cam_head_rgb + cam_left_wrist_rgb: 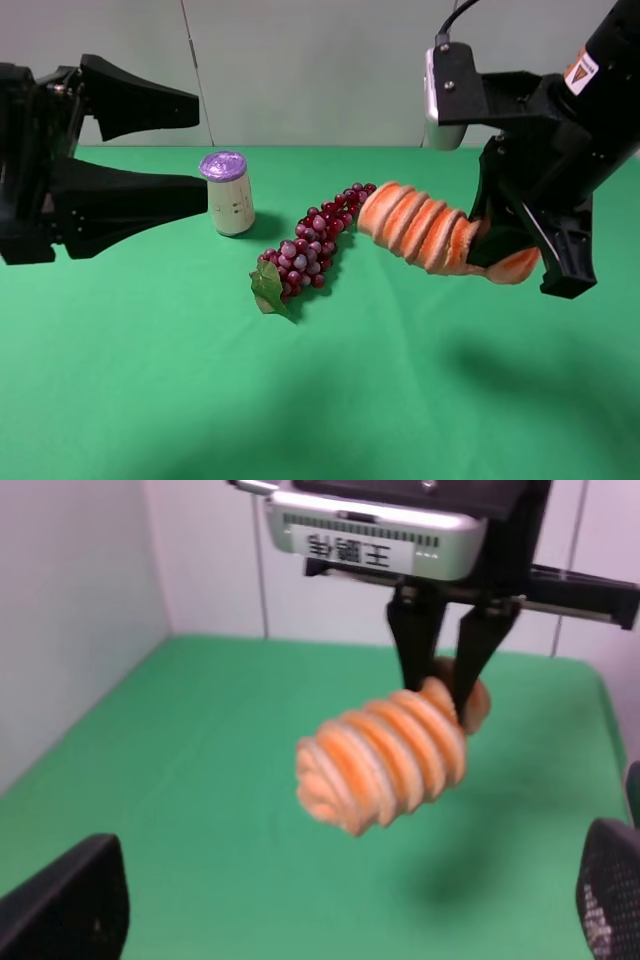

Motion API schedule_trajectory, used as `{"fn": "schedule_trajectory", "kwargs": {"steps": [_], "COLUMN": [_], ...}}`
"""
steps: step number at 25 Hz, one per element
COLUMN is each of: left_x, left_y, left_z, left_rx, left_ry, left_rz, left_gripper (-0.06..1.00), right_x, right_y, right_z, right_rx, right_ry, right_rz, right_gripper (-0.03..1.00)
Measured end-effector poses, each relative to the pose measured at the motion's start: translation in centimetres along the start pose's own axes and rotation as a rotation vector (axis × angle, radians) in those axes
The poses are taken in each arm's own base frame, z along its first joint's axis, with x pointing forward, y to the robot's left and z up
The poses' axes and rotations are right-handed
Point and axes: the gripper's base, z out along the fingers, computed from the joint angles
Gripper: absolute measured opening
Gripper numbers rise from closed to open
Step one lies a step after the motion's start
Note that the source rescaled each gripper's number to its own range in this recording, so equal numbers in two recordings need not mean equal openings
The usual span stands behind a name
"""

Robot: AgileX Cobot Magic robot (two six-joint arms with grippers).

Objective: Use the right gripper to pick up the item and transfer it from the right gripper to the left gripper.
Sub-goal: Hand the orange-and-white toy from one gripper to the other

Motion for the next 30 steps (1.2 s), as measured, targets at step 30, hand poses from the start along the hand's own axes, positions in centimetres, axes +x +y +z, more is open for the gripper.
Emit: {"fn": "schedule_trajectory", "kwargs": {"steps": [30], "left_x": [2.9], "left_y": [-0.8], "left_z": [8.8], "left_rx": [0.382], "left_ry": [0.022], "left_rz": [0.154], "left_gripper": [1.0], "right_x": [-0.4], "right_y": [0.1], "right_z": [-0.4], "right_rx": [-0.021], "right_ry": [-0.039], "right_rz": [-0.082], "right_gripper": [0.0]}}
